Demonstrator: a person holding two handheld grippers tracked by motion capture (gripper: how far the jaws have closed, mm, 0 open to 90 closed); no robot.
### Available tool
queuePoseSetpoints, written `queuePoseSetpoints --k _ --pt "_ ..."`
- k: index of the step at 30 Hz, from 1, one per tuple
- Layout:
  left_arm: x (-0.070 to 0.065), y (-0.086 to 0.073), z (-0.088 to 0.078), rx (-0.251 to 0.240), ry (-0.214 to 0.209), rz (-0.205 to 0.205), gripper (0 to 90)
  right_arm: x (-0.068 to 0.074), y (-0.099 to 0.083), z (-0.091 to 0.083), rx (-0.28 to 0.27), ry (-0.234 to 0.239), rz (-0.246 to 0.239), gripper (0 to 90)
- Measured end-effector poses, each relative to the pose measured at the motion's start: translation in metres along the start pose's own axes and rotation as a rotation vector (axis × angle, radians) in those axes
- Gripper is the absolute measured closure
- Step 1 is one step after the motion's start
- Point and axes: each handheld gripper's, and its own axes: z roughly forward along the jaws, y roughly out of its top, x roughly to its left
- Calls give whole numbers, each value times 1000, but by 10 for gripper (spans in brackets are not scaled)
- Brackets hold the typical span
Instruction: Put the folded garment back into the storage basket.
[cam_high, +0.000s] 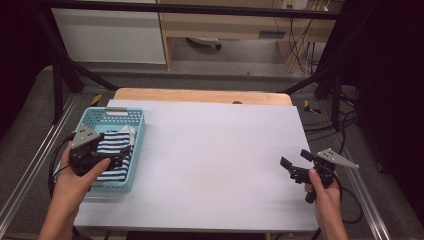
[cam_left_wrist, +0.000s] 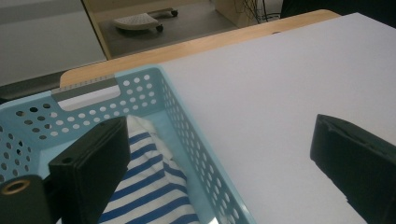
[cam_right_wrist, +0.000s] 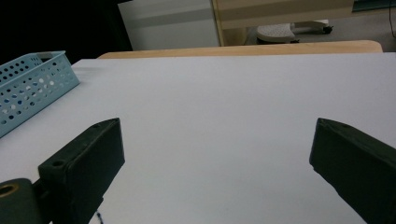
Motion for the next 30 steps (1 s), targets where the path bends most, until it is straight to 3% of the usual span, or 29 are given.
queuePoseSetpoints --k 14,30 --pt "-4 -2 2 5 -8 9 47 8 -22 1 39 23 -2 36" --pt "-14 -26 6 12 -29 4 49 18 -35 1 96 60 -15 38"
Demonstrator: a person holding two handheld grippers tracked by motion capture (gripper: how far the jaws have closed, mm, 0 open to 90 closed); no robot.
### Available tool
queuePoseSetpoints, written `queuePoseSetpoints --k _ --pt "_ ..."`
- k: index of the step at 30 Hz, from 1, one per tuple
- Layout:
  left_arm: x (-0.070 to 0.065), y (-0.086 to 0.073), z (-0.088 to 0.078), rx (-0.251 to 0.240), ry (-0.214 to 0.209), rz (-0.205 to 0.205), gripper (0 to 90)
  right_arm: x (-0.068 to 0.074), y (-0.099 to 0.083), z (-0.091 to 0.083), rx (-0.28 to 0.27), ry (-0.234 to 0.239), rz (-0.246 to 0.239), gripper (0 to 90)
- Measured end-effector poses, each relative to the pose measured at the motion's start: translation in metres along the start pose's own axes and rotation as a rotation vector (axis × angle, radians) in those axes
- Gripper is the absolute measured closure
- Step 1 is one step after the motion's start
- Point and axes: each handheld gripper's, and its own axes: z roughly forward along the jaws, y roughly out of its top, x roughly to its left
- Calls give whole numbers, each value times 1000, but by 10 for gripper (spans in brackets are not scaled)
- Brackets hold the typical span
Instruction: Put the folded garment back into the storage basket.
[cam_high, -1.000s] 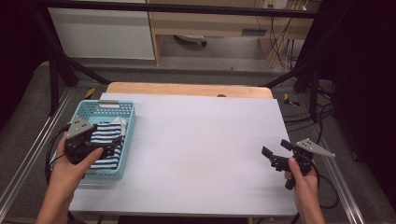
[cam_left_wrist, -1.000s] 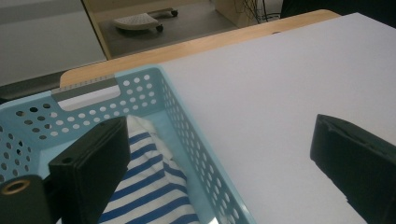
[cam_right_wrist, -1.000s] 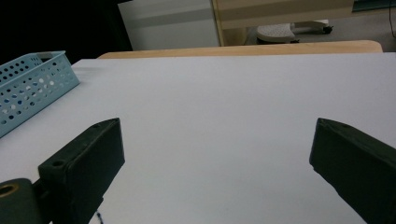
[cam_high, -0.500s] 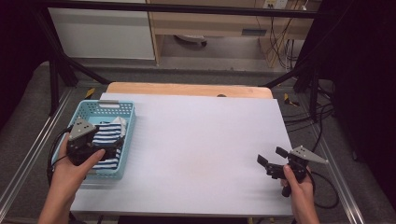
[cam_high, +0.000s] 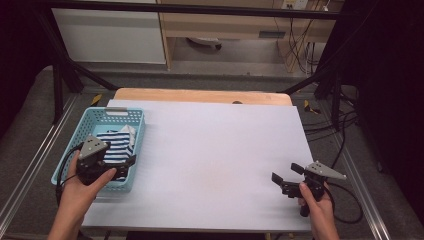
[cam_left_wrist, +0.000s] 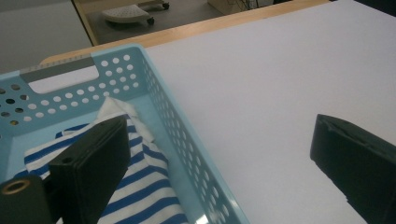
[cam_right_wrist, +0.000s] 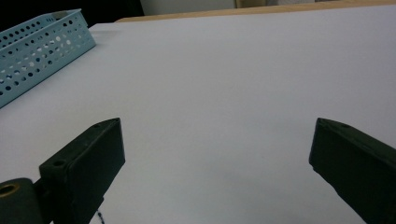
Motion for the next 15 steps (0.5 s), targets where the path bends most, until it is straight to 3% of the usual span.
queuePoseSetpoints --k 11,15 --pt "-3 -30 -1 -34 -15 -22 51 8 -5 6 38 15 -41 43" --pt "-2 -33 -5 -50 -21 -35 50 12 -6 9 56 23 -51 44"
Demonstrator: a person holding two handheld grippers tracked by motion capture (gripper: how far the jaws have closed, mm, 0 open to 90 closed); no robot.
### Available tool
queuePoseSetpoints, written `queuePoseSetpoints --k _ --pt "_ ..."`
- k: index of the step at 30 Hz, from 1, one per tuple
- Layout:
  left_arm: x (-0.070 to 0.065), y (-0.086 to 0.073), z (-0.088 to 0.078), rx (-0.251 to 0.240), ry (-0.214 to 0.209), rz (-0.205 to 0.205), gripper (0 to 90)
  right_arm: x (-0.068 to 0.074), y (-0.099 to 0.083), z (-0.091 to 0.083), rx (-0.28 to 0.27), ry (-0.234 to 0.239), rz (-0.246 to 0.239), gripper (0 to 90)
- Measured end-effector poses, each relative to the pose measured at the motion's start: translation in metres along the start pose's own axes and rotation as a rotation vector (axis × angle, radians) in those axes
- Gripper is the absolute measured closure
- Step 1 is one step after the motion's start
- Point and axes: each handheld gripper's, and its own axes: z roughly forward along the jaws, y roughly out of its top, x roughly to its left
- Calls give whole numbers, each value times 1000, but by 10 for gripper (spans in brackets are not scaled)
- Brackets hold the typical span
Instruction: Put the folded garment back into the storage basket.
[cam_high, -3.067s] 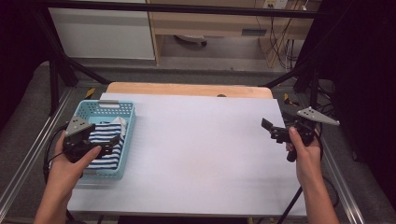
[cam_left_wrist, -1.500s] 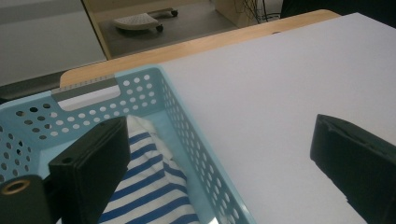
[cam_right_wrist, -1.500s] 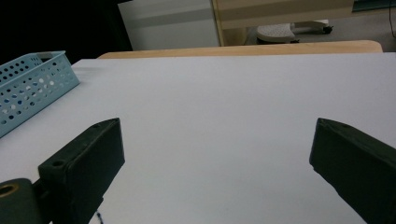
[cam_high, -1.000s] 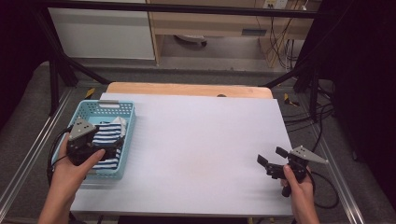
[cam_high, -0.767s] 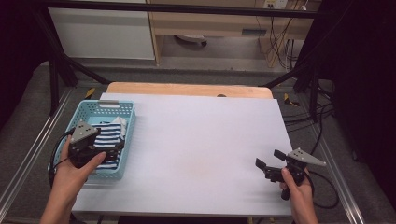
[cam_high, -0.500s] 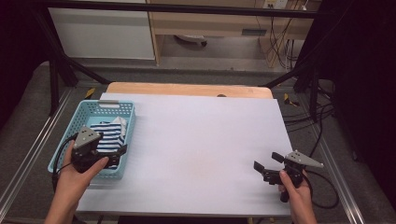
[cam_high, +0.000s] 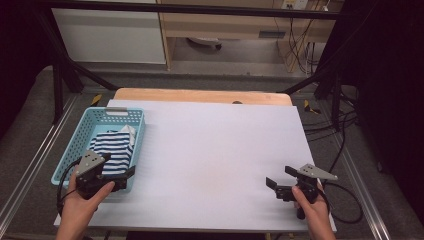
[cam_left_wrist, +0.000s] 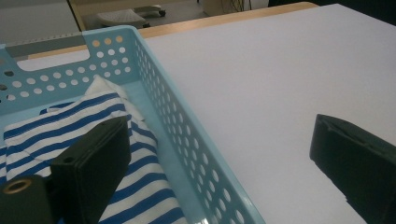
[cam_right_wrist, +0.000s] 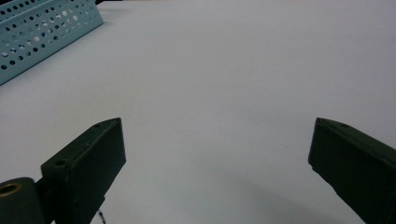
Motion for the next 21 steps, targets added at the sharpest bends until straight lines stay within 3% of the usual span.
queuePoseSetpoints --k 10,21 --pt "3 -1 0 -7 2 -8 50 12 -1 12 27 34 -28 49" --pt "1 -2 1 -14 -1 1 50 24 3 25 -10 52 -67 52"
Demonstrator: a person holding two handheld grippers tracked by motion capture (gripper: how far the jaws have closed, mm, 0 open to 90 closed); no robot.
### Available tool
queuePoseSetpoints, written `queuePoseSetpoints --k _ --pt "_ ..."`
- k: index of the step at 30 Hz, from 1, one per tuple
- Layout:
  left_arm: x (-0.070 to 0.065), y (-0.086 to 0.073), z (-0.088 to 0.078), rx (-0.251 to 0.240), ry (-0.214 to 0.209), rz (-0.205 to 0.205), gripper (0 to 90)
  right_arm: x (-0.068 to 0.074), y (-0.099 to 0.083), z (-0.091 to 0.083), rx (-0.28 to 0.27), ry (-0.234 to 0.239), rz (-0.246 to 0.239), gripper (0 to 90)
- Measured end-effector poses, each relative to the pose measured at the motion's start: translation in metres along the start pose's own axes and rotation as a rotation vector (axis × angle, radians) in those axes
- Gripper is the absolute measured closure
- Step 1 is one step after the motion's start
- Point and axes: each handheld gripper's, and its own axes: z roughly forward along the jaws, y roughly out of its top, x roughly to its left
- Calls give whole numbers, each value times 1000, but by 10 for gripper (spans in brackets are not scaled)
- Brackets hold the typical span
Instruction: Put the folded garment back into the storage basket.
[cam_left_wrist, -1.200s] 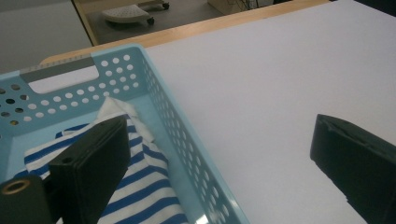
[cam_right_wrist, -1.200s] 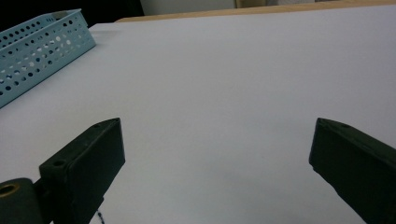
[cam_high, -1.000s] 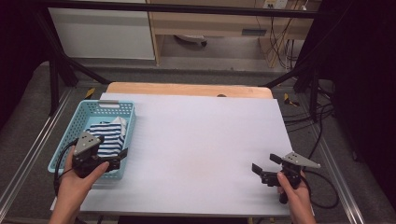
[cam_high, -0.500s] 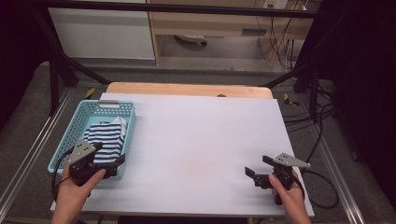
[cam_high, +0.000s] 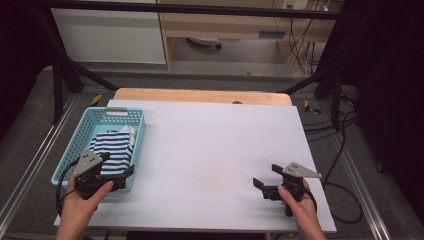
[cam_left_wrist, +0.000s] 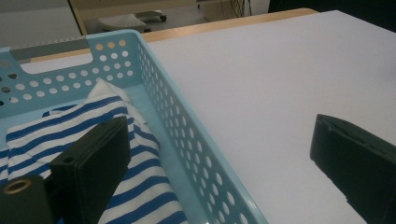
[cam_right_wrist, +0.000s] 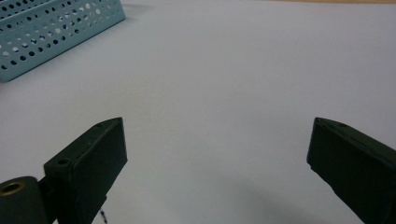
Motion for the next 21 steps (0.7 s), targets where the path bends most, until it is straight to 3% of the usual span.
queuePoseSetpoints --k 13,21 --pt "-3 1 1 -6 -3 7 51 8 9 18 -40 -4 -26 49" --pt "-6 2 2 -5 -17 3 57 14 17 36 -50 -39 -58 61"
